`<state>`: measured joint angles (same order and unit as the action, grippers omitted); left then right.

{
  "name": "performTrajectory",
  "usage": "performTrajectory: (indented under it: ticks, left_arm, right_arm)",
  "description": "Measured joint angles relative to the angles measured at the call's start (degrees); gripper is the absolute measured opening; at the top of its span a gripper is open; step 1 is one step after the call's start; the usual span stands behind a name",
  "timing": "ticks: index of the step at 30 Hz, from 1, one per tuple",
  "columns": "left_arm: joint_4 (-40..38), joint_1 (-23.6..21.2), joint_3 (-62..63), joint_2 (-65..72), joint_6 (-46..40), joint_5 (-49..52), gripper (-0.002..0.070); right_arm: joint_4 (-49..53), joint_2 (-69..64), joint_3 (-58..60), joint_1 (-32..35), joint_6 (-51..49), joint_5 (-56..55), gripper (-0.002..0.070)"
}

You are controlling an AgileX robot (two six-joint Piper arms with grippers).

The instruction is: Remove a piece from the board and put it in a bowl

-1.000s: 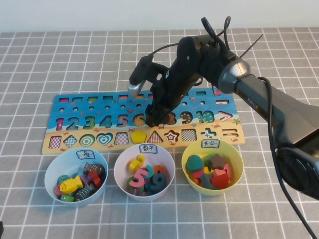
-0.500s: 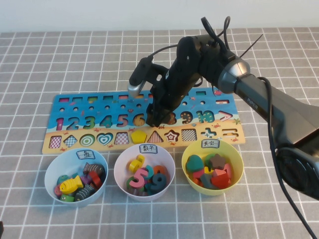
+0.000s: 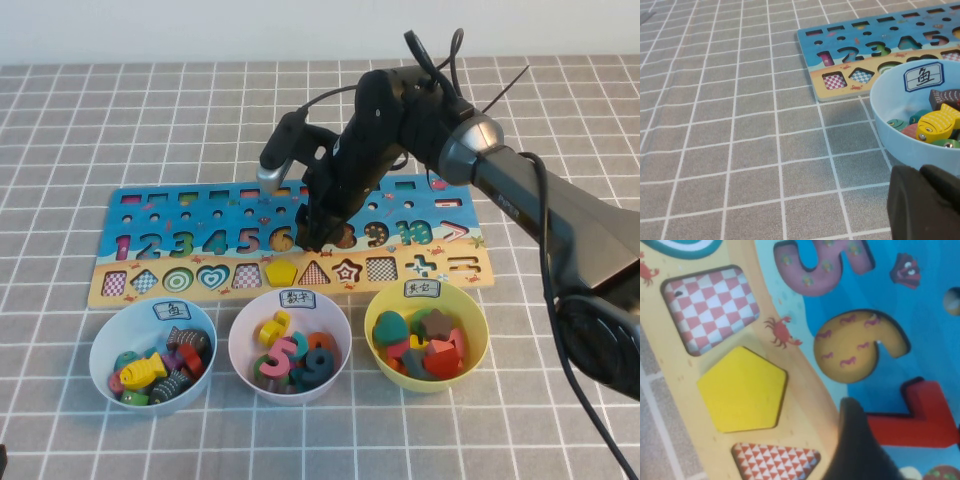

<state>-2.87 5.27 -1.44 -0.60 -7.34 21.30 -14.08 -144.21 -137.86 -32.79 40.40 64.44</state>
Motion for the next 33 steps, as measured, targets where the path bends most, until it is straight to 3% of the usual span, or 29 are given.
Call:
performTrajectory:
  ticks: [14,25,33]
  left_arm:
    - [0.0,0.0,0.0,0.0,0.0,0.0,-0.0001]
    - [0.0,0.0,0.0,0.0,0.0,0.0,-0.0001]
    - [0.0,0.0,0.0,0.0,0.0,0.0,-0.0001]
  right_arm:
    - [0.8,1.7,-0.5,0.0,-0.1,1.9,0.0356]
    - [3.8,9.7,-0.5,-1.0,-15.0,6.5,0.0356]
    - [6.7,18.8,6.4,-4.0,-20.4,6.8,0.0356]
